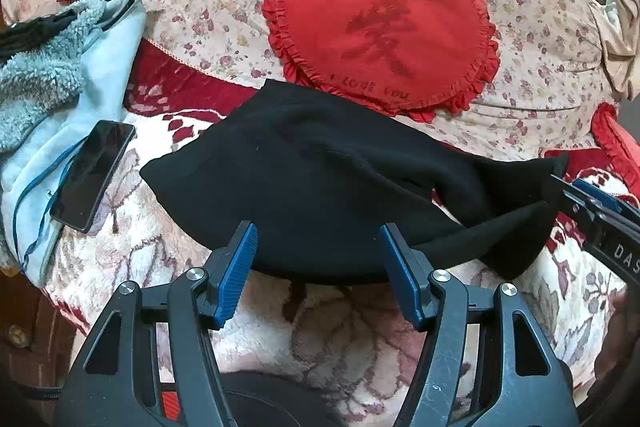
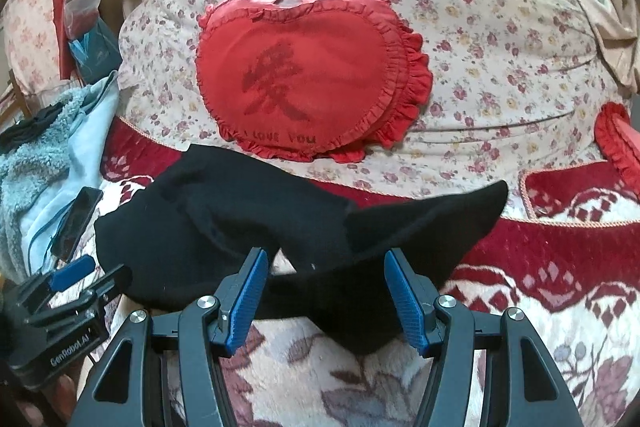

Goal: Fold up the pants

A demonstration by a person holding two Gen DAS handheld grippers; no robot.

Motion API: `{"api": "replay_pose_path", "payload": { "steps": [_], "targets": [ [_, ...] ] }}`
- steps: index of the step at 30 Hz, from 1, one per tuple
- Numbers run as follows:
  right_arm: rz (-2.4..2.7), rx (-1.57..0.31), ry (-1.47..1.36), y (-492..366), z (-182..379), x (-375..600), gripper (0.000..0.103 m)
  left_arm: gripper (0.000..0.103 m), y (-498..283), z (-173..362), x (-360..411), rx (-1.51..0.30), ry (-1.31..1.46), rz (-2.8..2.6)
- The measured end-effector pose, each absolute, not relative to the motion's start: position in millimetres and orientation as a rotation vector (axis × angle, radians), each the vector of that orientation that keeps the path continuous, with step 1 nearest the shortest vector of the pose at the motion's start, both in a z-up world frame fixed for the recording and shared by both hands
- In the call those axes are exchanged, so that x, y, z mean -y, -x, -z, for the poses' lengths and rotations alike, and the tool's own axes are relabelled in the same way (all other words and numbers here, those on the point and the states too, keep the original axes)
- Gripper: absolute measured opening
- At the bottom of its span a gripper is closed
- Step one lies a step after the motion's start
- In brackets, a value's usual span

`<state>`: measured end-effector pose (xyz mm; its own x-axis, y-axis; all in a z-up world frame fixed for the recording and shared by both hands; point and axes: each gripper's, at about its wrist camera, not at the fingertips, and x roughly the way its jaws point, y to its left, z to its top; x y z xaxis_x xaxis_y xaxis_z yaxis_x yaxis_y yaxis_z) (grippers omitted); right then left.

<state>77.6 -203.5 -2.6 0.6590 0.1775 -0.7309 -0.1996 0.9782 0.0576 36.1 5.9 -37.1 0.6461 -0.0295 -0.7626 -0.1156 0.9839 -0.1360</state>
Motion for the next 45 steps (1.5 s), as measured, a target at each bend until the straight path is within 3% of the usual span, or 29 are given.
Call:
{"api": "replay_pose_path", "payload": {
  "steps": [26,38,45],
  "targets": [
    [-0.233,-0.946,0.034,-116.1,38.3,193.4,0.059,0.063,-51.0,49.1,-29.9,-0.901,0.249,-0.069],
    [-0.264,-1.080,0.034,-69.9,82.1,214.5,0.059,0.063,-40.2,67.7,-90.8,-0.952,0.360,-0.165],
    [-0.245,-1.050,-0.037,-59.6,67.9,242.3,0.059,0.063,-43.5,84.7,-110.4,-1.005,0.500,-0.172]
  ]
}}
